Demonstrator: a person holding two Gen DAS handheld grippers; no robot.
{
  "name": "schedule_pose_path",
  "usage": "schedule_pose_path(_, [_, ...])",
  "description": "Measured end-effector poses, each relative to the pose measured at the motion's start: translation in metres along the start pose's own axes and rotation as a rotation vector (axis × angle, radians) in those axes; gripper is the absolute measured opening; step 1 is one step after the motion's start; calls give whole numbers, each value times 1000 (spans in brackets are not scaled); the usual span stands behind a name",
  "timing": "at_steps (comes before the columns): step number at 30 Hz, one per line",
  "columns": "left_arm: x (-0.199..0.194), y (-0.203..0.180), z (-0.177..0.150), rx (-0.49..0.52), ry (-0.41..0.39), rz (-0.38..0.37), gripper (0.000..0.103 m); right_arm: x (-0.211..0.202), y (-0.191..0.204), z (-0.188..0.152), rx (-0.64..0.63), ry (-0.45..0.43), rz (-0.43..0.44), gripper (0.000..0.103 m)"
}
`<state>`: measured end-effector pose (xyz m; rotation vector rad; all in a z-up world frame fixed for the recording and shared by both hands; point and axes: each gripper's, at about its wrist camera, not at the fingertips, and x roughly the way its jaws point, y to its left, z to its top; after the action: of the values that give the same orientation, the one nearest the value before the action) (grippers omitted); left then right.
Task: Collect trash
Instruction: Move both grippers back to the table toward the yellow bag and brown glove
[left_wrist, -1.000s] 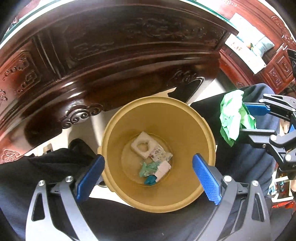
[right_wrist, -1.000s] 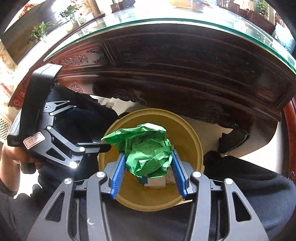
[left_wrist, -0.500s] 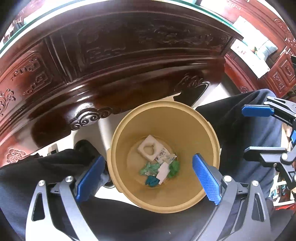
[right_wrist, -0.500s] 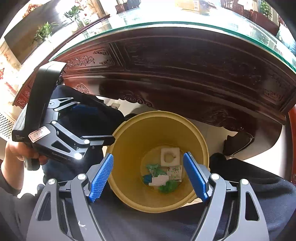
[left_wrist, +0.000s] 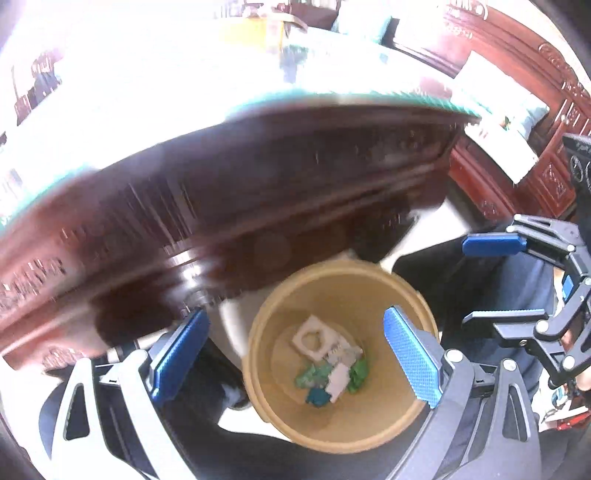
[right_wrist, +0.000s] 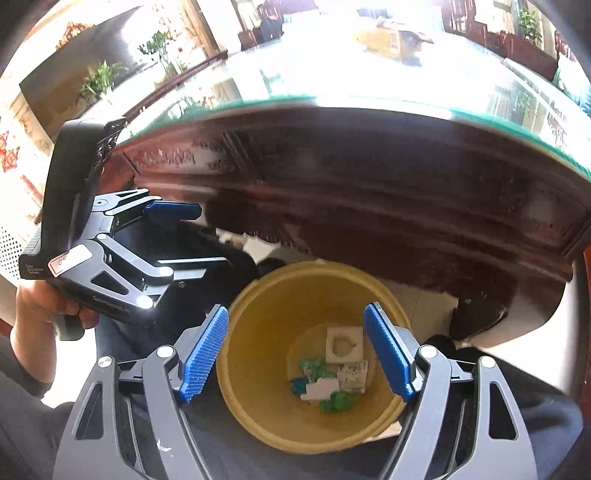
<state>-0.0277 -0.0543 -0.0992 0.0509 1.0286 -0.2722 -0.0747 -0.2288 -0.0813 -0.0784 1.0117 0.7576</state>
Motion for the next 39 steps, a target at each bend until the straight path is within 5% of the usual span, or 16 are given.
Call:
schedule_pose_path(8, [-47, 22, 74, -46, -174, 45, 95, -34, -11, 62, 9, -213, -23, 75])
schedule_pose_path(13, [-65, 38, 128, -99, -264, 93, 99, -51, -15, 112, 9, -349, -98, 93])
schedule_pose_path(17, [-65, 51, 161, -137, -297, 110, 99, -52, -18, 146, -36, -400, -161, 95])
schedule_pose_path(31, [4, 129, 252, -260, -302, 346, 99, -20, -65, 208, 54, -416, -188, 95])
schedule_pose_path(35, [28, 162, 279, -339, -260, 279, 99, -8, -74, 218, 68, -402, -180, 95])
schedule_pose_path(39, [47, 175, 298, -361, -229, 338, 99, 3, -82, 229, 74, -381, -172, 95])
